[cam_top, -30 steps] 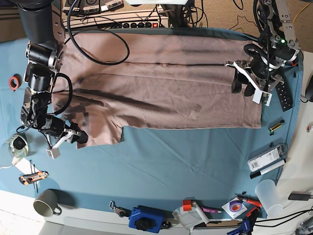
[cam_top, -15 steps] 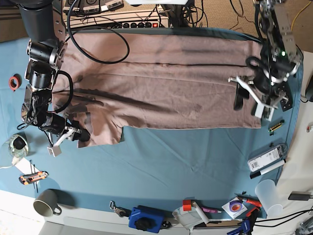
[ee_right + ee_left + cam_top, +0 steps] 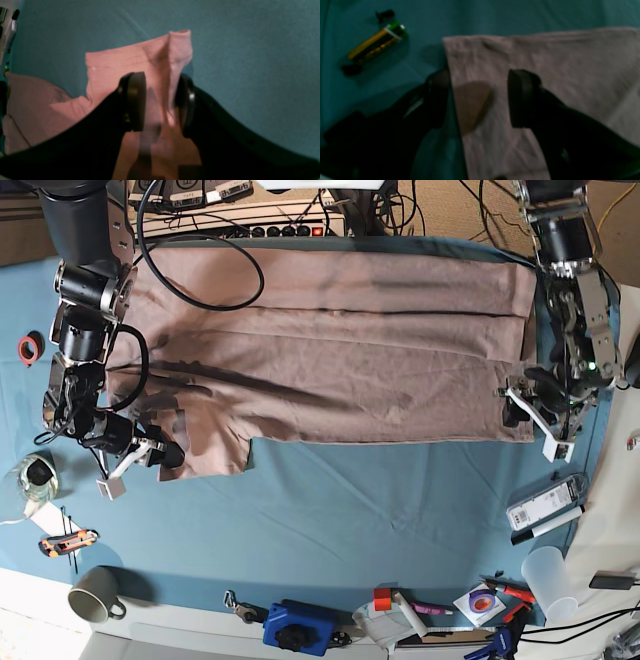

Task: Fold the T-shirt properly
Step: 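Lift both grasped corners and fold them toward the collar, then pull the folded strip taut with both grippers and lay it flat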

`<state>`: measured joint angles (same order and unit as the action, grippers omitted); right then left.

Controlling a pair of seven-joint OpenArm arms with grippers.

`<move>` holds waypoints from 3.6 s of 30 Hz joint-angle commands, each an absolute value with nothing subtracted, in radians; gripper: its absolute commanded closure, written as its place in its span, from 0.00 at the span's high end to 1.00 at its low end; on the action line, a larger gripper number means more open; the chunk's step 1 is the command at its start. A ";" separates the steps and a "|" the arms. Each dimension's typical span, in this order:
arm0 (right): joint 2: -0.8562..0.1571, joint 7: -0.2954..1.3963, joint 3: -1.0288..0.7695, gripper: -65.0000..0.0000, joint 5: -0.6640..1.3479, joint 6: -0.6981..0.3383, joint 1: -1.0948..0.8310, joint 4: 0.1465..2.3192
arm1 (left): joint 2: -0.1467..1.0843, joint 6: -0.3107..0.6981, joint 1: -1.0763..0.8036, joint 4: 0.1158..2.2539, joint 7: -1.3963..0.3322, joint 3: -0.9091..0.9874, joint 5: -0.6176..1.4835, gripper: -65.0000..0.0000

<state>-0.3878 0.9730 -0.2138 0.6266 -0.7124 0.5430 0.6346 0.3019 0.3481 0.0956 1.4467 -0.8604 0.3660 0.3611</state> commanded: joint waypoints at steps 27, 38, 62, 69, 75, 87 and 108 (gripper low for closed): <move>-0.400 1.108 -0.212 0.00 0.691 -0.698 0.543 0.699 | 0.314 0.324 0.167 1.290 -0.996 0.370 0.561 0.00; -0.434 1.172 -0.211 0.00 0.787 -0.698 0.543 0.888 | 0.316 0.311 0.165 1.481 -1.151 0.372 0.704 0.00; -0.521 1.388 -0.442 0.00 1.130 -0.698 0.170 1.493 | 0.316 0.314 -0.036 1.798 -1.182 0.372 0.685 0.00; -0.521 1.396 -0.535 0.00 1.176 -0.698 0.070 1.504 | 0.316 0.310 -0.043 1.798 -1.192 0.372 0.685 0.00; -0.521 1.396 -0.589 0.00 1.269 -0.698 0.004 1.504 | 0.316 0.310 -0.045 1.798 -1.189 0.393 0.685 0.00; -0.518 1.396 -0.609 0.00 1.295 -0.698 -0.069 1.505 | 0.407 0.447 -0.090 1.802 -1.271 0.507 0.952 0.00; -0.507 1.396 -0.611 0.00 1.407 -0.698 -0.310 1.505 | 0.432 0.472 -0.236 1.853 -1.301 0.522 0.981 0.00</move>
